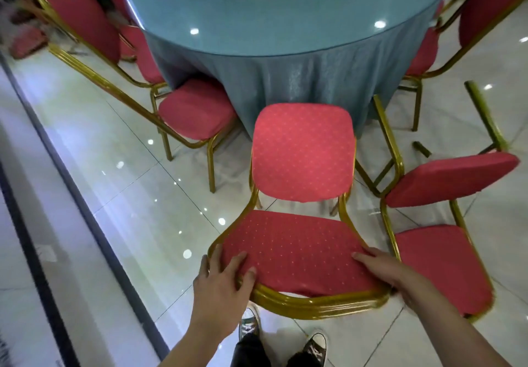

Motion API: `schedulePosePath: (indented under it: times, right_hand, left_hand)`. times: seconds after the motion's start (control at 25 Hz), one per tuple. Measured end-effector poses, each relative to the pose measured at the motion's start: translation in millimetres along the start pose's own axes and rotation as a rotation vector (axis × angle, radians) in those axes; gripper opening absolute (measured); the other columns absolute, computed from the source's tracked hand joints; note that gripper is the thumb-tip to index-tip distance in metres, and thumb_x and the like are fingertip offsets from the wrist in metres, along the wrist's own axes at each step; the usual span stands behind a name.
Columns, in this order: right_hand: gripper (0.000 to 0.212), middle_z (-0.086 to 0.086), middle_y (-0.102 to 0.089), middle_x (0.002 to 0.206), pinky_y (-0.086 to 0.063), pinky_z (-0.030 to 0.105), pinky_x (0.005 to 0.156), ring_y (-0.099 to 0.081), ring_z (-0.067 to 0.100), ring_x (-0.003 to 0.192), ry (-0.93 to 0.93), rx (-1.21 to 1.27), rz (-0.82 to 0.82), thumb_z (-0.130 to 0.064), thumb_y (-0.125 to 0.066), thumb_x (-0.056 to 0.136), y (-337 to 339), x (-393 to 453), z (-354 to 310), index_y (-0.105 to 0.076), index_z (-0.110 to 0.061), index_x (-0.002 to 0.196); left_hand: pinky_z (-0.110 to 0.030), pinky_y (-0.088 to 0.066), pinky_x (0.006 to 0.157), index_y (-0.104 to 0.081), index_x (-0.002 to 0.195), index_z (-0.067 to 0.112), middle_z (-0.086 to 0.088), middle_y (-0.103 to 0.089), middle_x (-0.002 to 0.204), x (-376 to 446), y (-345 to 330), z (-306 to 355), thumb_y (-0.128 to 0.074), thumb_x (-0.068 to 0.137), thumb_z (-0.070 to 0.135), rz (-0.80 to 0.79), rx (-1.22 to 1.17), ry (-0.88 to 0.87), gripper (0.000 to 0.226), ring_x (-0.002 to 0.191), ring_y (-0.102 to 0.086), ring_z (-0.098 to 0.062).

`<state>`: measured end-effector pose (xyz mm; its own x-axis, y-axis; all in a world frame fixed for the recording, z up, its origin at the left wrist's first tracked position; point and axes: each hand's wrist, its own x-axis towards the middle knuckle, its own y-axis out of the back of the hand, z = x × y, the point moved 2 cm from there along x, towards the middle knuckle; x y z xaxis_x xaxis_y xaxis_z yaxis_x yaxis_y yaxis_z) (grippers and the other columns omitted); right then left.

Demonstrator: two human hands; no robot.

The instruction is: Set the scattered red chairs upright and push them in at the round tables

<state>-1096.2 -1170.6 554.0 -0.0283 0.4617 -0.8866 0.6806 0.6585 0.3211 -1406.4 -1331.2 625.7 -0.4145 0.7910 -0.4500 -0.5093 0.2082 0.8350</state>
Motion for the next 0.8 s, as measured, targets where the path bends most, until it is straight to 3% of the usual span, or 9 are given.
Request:
schedulePosePath:
  times: [0.08, 0.2, 0.32, 0.4, 0.52, 0.64, 0.8]
  right_hand:
    - [0.061, 0.006, -0.060, 0.139, -0.052, 0.043, 0.099, -0.061, 0.029, 0.119, 0.062, 0.005, 0.105, -0.063, -0.051, 0.096, 9, -15, -7, -0.053, -0.028, 0.146]
    - [0.082, 0.007, -0.056, 0.141, -0.041, 0.049, 0.111, -0.052, 0.029, 0.128, 0.221, -0.070, 0.324, -0.088, -0.023, 0.084, -5, -52, -9, -0.052, -0.040, 0.144]
    - [0.076, -0.005, -0.038, 0.156, -0.019, 0.049, 0.122, -0.029, 0.026, 0.146, 0.392, -0.272, 0.551, -0.078, -0.006, 0.090, -25, -94, -13, -0.040, -0.046, 0.150]
    - [0.074, -0.009, -0.038, 0.157, -0.012, 0.047, 0.124, -0.024, 0.021, 0.149, 0.548, -0.296, 0.653, -0.073, -0.005, 0.094, -24, -109, -23, -0.036, -0.043, 0.153]
    - [0.069, -0.012, -0.040, 0.156, -0.011, 0.046, 0.126, -0.025, 0.011, 0.150, 0.759, -0.387, 0.646, -0.068, -0.003, 0.099, -9, -97, -51, -0.030, -0.041, 0.157]
    - [0.064, -0.018, -0.042, 0.146, -0.019, 0.047, 0.121, -0.034, 0.011, 0.142, 0.812, -0.422, 0.567, -0.070, -0.003, 0.100, 6, -83, -83, -0.025, -0.046, 0.155]
    - [0.070, -0.024, -0.036, 0.137, -0.022, 0.041, 0.116, -0.034, 0.004, 0.131, 0.853, -0.489, 0.451, -0.081, -0.003, 0.093, 40, -74, -112, -0.021, -0.051, 0.153]
  left_hand:
    - [-0.046, -0.009, 0.125, -0.048, 0.143, 0.045, 0.003, -0.033, 0.161, -7, 3, 15, -0.004, 0.089, 0.073, 0.152, 0.043, -0.098, 0.075, 0.153, -0.013, -0.026]
    - [-0.048, -0.008, 0.125, -0.053, 0.142, 0.036, 0.004, -0.051, 0.149, 3, 6, 31, -0.006, 0.104, 0.053, 0.313, 0.024, -0.310, 0.063, 0.149, -0.029, -0.020]
    - [-0.047, -0.007, 0.125, -0.047, 0.146, 0.037, 0.008, -0.051, 0.148, 30, 18, 47, -0.007, 0.104, 0.051, 0.377, -0.079, -0.306, 0.059, 0.145, -0.034, -0.014]
    - [-0.048, -0.010, 0.124, -0.044, 0.148, 0.034, 0.008, -0.051, 0.147, 43, 27, 58, -0.008, 0.104, 0.049, 0.395, -0.067, -0.306, 0.059, 0.143, -0.035, -0.015]
    - [-0.052, -0.012, 0.124, -0.042, 0.149, 0.029, 0.003, -0.053, 0.147, 63, 38, 71, 0.000, 0.103, 0.049, 0.389, 0.017, -0.302, 0.066, 0.145, -0.036, -0.024]
    - [-0.048, -0.010, 0.125, -0.036, 0.152, 0.030, 0.001, -0.048, 0.151, 81, 50, 82, 0.015, 0.096, 0.057, 0.374, 0.019, -0.281, 0.080, 0.147, -0.032, -0.025]
    - [-0.048, -0.008, 0.125, -0.032, 0.152, 0.035, 0.006, -0.044, 0.151, 112, 67, 106, 0.013, 0.096, 0.061, 0.375, -0.057, -0.256, 0.077, 0.147, -0.030, -0.019]
